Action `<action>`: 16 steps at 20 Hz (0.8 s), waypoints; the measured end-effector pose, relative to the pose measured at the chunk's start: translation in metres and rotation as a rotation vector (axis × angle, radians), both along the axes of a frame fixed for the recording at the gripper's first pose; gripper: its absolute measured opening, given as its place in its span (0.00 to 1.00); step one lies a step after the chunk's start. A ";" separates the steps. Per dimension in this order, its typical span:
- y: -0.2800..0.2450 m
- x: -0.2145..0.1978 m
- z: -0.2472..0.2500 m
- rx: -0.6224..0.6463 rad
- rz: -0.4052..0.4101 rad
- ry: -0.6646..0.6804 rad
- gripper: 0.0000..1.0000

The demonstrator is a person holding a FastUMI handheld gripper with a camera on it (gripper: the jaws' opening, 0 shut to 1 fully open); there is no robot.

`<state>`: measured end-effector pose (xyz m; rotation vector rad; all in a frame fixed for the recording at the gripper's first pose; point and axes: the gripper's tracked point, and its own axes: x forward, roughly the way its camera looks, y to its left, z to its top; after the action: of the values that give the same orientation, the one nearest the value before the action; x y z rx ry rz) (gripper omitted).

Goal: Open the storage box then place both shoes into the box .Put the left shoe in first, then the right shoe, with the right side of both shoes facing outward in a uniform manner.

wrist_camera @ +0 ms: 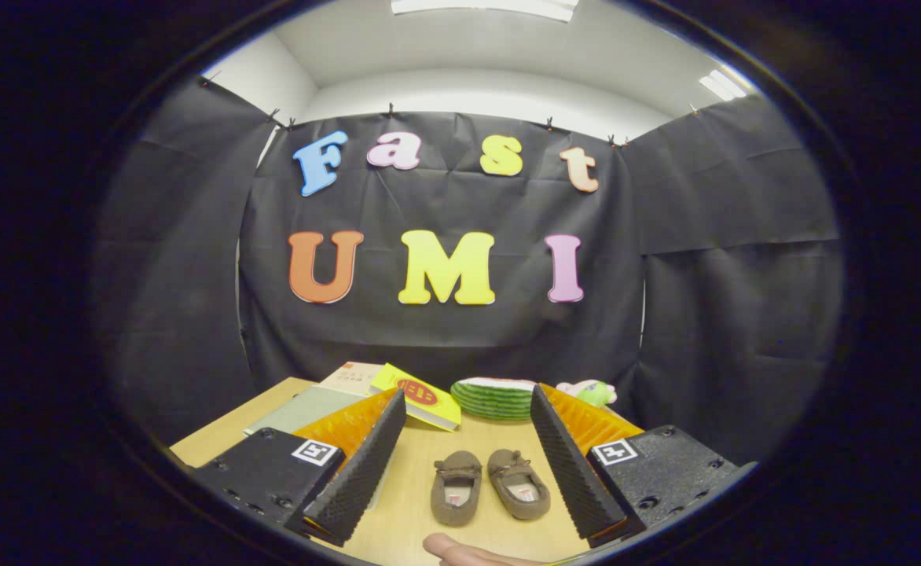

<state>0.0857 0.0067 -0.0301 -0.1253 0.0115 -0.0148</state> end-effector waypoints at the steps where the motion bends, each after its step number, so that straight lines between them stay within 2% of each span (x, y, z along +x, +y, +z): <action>1: 0.000 0.013 -0.005 0.004 -0.002 0.025 1.00; 3: 0.000 0.042 -0.013 -0.003 -0.022 0.073 1.00; 6: 0.013 0.082 -0.032 0.009 0.011 0.165 1.00; 14: 0.062 0.154 -0.111 0.102 0.213 0.516 1.00; 16: 0.069 0.165 -0.128 0.167 0.264 0.584 1.00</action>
<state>0.2509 0.0757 -0.1585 0.0402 0.5778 0.2868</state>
